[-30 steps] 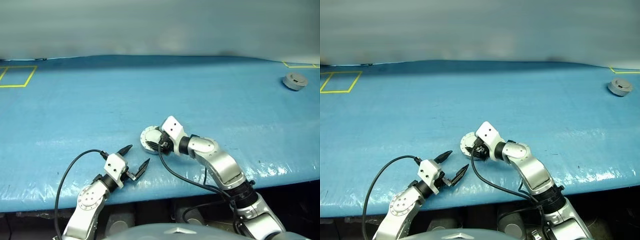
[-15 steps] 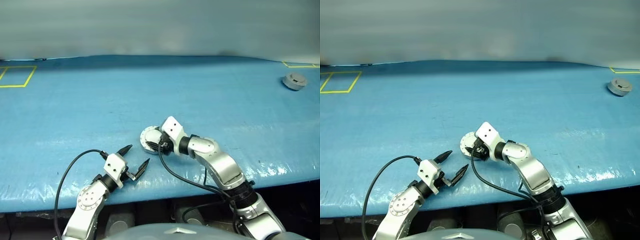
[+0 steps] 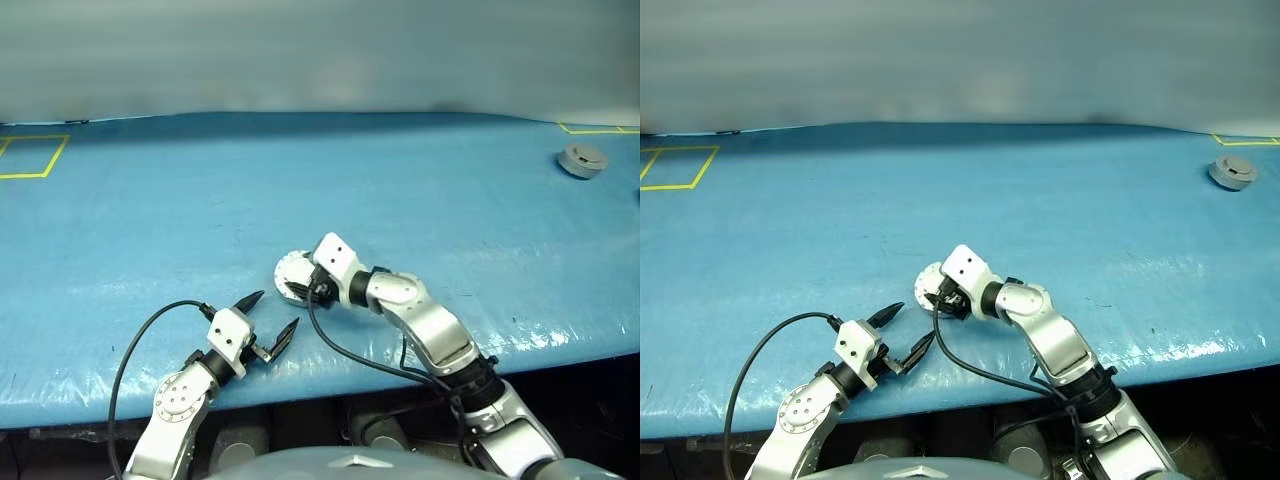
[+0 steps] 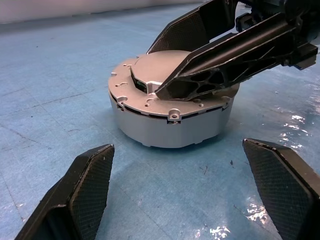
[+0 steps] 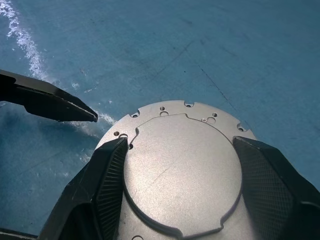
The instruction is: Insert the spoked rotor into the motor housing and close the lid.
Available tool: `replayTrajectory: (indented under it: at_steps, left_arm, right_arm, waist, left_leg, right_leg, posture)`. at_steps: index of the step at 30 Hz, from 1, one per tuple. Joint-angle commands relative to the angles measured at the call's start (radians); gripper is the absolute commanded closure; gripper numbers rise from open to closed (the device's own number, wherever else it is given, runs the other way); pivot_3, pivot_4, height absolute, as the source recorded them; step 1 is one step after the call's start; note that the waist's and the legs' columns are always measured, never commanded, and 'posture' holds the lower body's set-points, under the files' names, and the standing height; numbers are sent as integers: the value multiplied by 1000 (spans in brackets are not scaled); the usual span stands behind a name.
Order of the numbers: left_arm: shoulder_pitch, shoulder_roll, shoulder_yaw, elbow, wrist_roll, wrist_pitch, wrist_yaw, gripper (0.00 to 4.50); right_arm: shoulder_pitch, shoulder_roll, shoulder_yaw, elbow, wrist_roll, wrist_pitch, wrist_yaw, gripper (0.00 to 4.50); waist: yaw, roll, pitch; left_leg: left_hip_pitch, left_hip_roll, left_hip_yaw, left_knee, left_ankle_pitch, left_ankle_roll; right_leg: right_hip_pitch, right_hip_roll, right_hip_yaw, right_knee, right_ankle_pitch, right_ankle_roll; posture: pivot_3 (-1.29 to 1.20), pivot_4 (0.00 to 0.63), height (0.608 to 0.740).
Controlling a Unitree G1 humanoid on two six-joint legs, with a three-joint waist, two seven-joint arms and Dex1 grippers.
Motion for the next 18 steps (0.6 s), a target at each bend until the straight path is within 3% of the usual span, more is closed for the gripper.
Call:
replayTrajectory:
  at_steps: [1, 11, 18]
  left_arm:
    - [-2, -3, -1, -15, -6, -13, 2, 0]
    - [4, -3, -1, -17, -6, -13, 2, 0]
    - [0, -2, -2, -15, -6, -10, 1, 0]
  right_arm:
    - [-19, 6, -3, 62, 3, 52, 6, 1467]
    - [-52, 7, 13, 66, -20, 159, -32, 1467]
    - [-17, -25, 89, 23, -59, 126, -30, 1467]
  waist:
    - [-1, 0, 0]
    - [0, 0, -1]
    - [0, 0, -2]
  left_leg:
    - [1, 0, 0, 0, 0, 0]
    - [6, 6, 2, 0, 0, 0]
    - [6, 6, 3, -1, 0, 0]
  right_leg:
    - [0, 0, 0, 0, 0, 0]
    - [0, -1, 1, 0, 0, -1]
    - [-1, -2, 1, -1, 0, -1]
  posture:
    - [0, 150, 740]
    - [0, 150, 740]
    - [0, 150, 740]
